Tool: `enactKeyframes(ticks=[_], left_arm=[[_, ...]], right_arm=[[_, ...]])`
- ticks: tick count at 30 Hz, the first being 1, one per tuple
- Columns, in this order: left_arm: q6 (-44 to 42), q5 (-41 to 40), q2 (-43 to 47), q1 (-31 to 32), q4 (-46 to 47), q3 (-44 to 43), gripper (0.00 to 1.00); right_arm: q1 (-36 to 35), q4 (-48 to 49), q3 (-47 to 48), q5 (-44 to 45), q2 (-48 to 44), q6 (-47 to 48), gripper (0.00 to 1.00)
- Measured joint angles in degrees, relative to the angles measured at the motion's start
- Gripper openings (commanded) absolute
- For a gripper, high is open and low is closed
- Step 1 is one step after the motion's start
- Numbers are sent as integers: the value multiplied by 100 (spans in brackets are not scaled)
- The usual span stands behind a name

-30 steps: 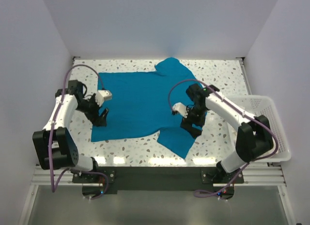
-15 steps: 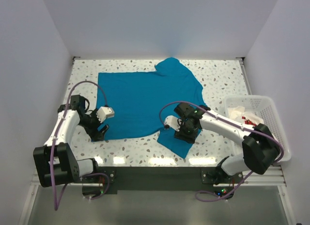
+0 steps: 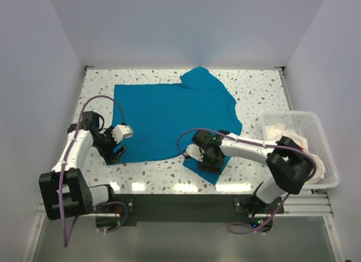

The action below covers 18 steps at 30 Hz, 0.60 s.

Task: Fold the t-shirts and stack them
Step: Fold the tshirt

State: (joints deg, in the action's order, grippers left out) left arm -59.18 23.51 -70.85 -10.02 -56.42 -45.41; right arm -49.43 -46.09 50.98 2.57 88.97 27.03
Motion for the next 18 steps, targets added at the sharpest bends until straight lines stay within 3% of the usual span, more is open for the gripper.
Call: enactKeyframes(ticks=[4, 8, 9, 12, 13, 18], left_arm=[[-2, -22, 50, 0, 44, 39, 85], [-118, -17, 127, 0, 201, 188, 81], [-192, -17, 131, 0, 219, 223, 80], [-450, 46, 133, 0, 238, 258, 70], [-535, 90, 133, 0, 245, 256, 60], [-1287, 341, -2, -57, 72, 164, 44]], right_arm=[[-48, 133, -192, 146, 133, -24, 57], [-131, 103, -229, 205, 157, -66, 31], [-160, 90, -234, 208, 170, -79, 18], [-184, 72, -238, 267, 181, -66, 0], [-184, 76, -236, 280, 181, -55, 0], [-170, 79, -249, 214, 103, -11, 0]])
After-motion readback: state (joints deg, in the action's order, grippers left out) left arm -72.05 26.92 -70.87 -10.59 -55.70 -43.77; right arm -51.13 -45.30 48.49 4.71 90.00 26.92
